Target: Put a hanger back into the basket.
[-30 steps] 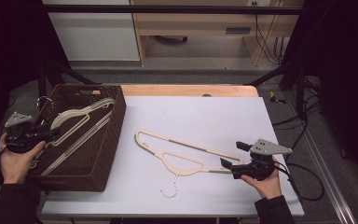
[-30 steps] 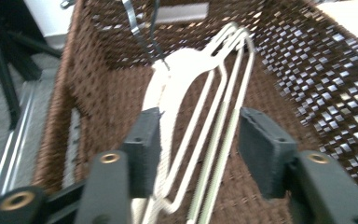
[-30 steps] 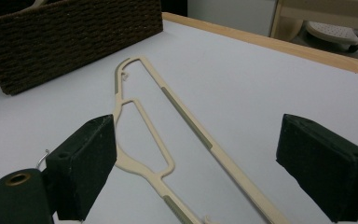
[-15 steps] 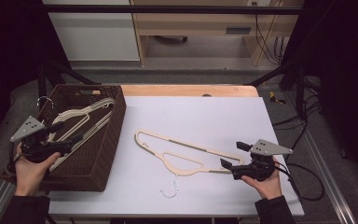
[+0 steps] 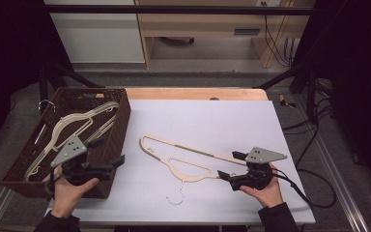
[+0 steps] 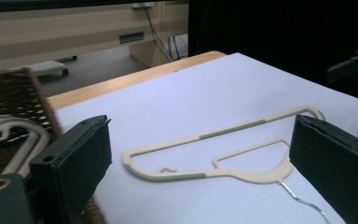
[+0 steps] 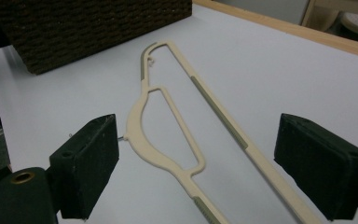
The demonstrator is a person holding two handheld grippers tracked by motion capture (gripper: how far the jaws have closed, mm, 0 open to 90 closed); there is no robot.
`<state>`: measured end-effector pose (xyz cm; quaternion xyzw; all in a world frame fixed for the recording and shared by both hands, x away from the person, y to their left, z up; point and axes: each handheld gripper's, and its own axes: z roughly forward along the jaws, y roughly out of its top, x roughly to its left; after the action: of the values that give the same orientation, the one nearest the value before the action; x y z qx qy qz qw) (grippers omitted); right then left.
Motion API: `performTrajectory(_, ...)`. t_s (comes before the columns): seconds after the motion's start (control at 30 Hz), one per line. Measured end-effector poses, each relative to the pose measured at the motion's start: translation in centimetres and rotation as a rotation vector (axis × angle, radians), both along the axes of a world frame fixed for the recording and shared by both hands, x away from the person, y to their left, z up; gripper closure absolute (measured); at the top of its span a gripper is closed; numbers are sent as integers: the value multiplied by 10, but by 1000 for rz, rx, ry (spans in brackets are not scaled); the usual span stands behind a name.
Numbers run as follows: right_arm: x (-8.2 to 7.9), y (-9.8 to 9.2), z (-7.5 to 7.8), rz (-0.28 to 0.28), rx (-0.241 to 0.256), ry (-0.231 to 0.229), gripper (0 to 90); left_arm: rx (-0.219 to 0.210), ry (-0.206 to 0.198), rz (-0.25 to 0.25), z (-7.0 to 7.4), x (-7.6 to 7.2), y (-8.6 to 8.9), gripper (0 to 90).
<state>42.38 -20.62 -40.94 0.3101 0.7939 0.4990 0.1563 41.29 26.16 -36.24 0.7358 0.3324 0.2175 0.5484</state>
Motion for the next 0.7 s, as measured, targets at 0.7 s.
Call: performTrajectory(0.7,17,15,-48,80,-215,136,242,80,69,-134,-49,0,-56,38)
